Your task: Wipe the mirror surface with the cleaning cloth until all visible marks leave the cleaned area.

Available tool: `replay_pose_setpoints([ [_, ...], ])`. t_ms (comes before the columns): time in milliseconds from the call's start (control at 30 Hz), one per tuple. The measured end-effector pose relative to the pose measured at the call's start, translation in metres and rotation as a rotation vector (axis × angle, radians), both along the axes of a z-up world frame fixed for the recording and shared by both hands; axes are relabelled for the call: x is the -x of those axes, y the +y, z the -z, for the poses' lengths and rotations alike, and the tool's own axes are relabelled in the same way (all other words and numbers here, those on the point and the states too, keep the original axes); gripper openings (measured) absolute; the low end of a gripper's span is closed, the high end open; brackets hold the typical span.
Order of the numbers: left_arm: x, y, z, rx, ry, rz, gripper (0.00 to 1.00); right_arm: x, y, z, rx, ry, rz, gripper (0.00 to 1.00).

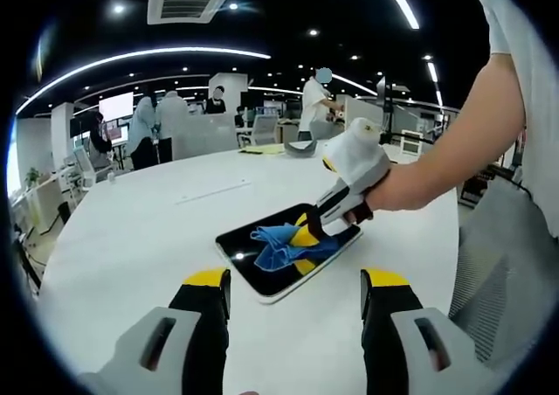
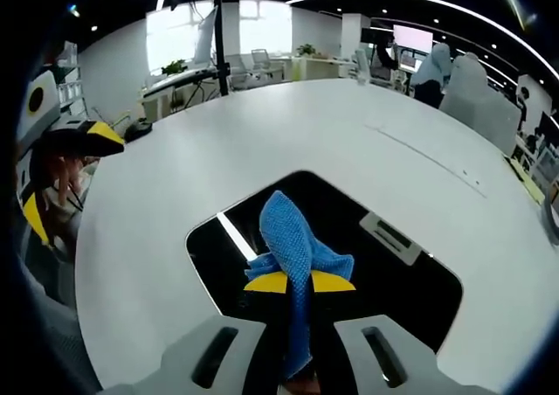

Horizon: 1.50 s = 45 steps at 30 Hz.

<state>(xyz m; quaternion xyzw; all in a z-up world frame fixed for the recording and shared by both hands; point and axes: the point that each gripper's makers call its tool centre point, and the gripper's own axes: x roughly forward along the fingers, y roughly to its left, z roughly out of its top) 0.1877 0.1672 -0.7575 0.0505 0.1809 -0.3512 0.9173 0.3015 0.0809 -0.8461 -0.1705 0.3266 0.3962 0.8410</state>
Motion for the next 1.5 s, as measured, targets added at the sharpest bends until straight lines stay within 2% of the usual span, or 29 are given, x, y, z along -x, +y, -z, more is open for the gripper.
replay_pose_setpoints([
  [1500,-0.002,0.005,0.004,0.002,0.006,-0.015,0.6,-0.043,0.016,0.0,0.018,-0.001,-0.017,0.02],
])
